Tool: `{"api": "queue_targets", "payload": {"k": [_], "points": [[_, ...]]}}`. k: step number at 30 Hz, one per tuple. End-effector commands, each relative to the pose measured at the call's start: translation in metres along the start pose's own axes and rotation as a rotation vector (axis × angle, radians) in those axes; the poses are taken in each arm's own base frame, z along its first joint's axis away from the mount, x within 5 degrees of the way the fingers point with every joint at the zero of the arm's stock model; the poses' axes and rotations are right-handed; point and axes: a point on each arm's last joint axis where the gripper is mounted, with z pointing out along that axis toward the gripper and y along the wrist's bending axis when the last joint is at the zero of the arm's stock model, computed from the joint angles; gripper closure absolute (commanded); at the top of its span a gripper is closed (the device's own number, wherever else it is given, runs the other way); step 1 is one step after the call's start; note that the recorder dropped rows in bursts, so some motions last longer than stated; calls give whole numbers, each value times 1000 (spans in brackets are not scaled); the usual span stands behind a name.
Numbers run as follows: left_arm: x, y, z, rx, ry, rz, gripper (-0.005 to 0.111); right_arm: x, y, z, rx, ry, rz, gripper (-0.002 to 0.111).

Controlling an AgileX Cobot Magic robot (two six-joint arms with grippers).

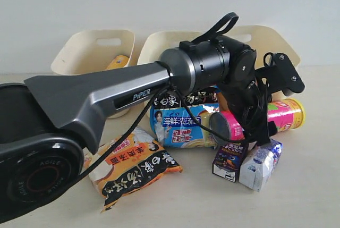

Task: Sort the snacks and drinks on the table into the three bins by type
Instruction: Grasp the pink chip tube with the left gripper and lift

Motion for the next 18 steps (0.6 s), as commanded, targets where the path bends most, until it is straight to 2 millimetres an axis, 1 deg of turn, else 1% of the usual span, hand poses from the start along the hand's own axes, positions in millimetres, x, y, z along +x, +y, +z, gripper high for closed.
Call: {"api": "queue_targets", "payload": {"k": [1, 5, 11, 18], "points": [[4, 1, 6, -12, 18, -23, 29, 1, 0, 0, 2, -9, -1, 108], [7, -2, 14, -7, 25, -26, 29, 1, 0, 0, 2, -9, -1, 108], [6, -1, 15, -20, 4, -41, 29, 1, 0, 0, 2, -9, -1, 108], [13, -4, 27, -18, 39, -26, 29, 1, 0, 0, 2, -9, -1, 108]]}}
